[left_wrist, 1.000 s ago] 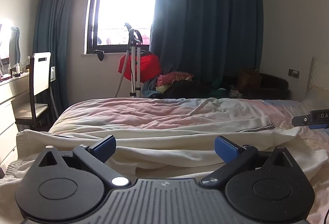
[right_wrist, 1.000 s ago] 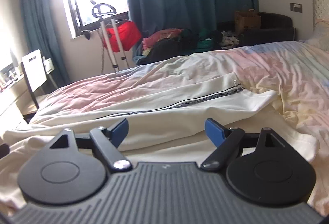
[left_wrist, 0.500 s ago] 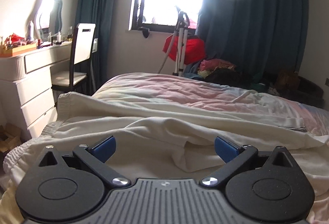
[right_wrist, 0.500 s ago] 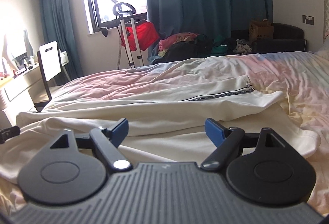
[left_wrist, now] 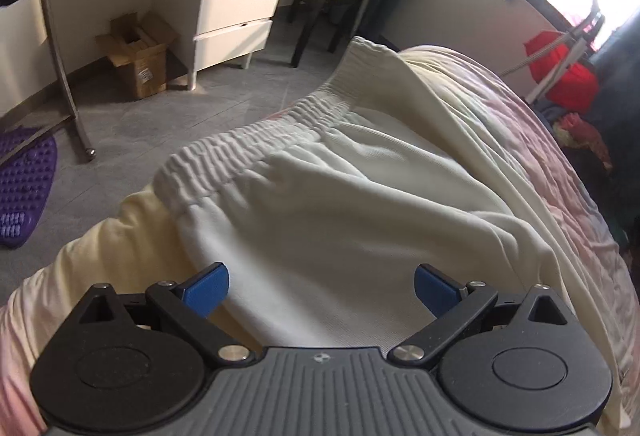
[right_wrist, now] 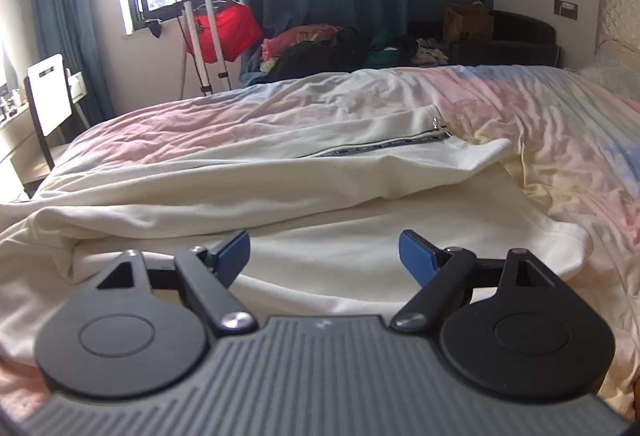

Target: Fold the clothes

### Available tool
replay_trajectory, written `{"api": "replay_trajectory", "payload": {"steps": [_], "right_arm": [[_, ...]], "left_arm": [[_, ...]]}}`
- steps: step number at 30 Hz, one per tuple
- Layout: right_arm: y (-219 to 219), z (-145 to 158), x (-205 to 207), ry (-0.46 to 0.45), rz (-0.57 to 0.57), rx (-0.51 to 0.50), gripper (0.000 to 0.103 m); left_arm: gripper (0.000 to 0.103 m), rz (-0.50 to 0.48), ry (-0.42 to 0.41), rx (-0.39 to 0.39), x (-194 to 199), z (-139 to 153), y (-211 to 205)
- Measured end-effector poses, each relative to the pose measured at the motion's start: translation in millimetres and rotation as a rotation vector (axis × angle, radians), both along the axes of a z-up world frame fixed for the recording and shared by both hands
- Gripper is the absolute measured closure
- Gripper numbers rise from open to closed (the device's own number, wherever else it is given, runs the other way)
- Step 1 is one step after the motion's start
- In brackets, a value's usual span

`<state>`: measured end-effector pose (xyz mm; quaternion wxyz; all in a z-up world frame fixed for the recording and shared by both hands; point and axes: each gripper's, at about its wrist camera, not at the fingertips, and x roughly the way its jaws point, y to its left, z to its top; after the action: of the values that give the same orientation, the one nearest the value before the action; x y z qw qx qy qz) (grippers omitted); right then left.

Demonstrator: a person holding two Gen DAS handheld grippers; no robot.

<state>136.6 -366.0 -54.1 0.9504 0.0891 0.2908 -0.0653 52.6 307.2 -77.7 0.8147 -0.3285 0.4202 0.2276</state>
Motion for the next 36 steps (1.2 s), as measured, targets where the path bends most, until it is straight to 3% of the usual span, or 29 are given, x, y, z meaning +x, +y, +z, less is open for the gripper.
{"api": "replay_trajectory", "payload": {"steps": [4,8,13,16,18,23,26,29,31,33,35,36], "right_arm": [[-19,-5,5,0.028,-0.064,0.071,0.02],[-42,-8,1,0.029,-0.12,0.177,0.02],[-76,-12,-7,-0.004,-0.205,0.328,0.02],[-112,-17,-18,-0.047,-0.302,0.458,0.02],[-137,-25,-28,-0.08,-0.384,0.556,0.02],[-193,-66,-53,-0.094,-0.622,0.801,0.022],[-207,-93,-47,-0.047,-0.667,0.889,0.027],[-213,-113,-28,0.016,-0.687,0.898,0.039],[-212,-119,-13,0.04,-0.676,0.848,0.048],[-210,-124,2,0.061,-0.662,0.793,0.079],[-204,-119,12,0.086,-0.655,0.697,0.095],[-200,-114,15,0.084,-0.652,0.646,0.097]], "left_arm": [[0.003,0.125,0.054,-0.148,-19,-8,41],[0.01,0.184,0.025,-0.283,-37,-25,66],[0.027,0.142,-0.138,-0.386,-39,-30,67],[0.031,0.113,-0.274,-0.455,-47,-26,68],[0.034,0.125,-0.303,-0.485,-55,-25,71],[0.055,0.228,-0.168,-0.536,-64,-44,76],[0.062,0.263,-0.152,-0.565,-68,-51,80],[0.065,0.263,-0.161,-0.558,-72,-50,80],[0.069,0.26,-0.167,-0.548,-75,-47,79],[0.081,0.257,-0.176,-0.535,-78,-42,77],[0.091,0.24,-0.189,-0.47,-80,-31,70],[0.094,0.225,-0.206,-0.429,-82,-23,67]]}}
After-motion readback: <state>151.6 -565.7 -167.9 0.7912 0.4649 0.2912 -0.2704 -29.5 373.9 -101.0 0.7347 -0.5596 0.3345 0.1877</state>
